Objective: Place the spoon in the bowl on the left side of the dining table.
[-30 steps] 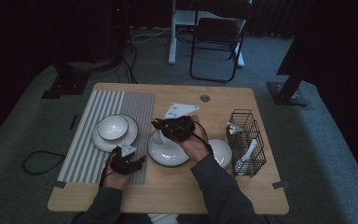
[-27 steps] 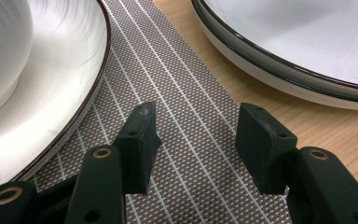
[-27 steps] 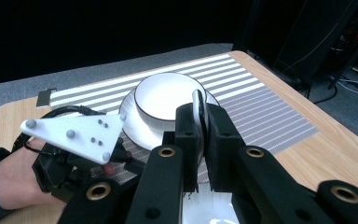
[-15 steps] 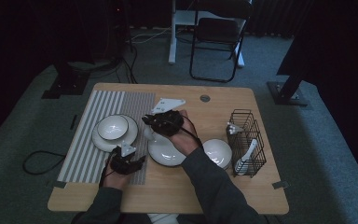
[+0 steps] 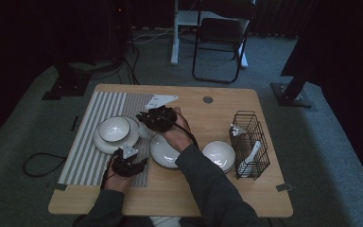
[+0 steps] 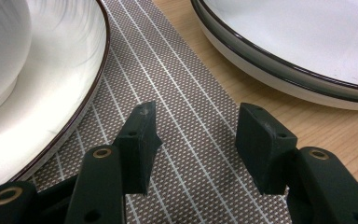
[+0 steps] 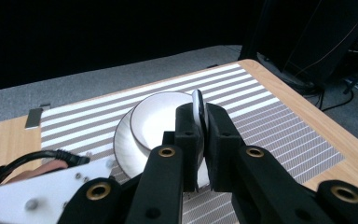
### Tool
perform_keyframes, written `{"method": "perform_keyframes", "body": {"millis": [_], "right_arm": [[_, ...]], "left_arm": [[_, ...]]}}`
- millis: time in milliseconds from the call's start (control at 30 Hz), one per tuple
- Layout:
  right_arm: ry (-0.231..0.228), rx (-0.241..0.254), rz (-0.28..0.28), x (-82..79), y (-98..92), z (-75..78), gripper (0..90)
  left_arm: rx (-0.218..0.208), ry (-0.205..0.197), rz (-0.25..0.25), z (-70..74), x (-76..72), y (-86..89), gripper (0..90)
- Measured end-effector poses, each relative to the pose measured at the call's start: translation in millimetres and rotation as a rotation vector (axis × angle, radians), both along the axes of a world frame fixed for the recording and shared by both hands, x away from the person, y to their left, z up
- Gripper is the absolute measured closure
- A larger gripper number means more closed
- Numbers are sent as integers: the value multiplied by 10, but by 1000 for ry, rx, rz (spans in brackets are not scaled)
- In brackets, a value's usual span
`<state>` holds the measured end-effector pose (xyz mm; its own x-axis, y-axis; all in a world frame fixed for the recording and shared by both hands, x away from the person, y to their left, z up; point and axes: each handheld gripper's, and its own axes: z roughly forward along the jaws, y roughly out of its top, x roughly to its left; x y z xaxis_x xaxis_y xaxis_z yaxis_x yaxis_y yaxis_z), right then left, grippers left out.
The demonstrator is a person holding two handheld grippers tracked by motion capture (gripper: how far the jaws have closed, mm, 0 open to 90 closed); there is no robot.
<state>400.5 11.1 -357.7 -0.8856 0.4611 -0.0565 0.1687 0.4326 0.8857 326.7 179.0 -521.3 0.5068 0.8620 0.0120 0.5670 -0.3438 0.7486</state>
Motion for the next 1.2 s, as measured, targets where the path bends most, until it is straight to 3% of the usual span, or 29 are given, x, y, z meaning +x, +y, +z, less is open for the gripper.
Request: {"method": "perform_keyframes", "body": {"millis": [667,1000,1200], "right_arm": [[5,-2,30,219,532,-115,846],[-1,-7,26,308,730,-114,846],[3,-18,28,361,825,-203,846]], "left_arm": [[-4,1,-1,-1,1,1,497],[-6,1,-1,0,0,1,497],[-9,0,-2,-1,0,2,496]]}}
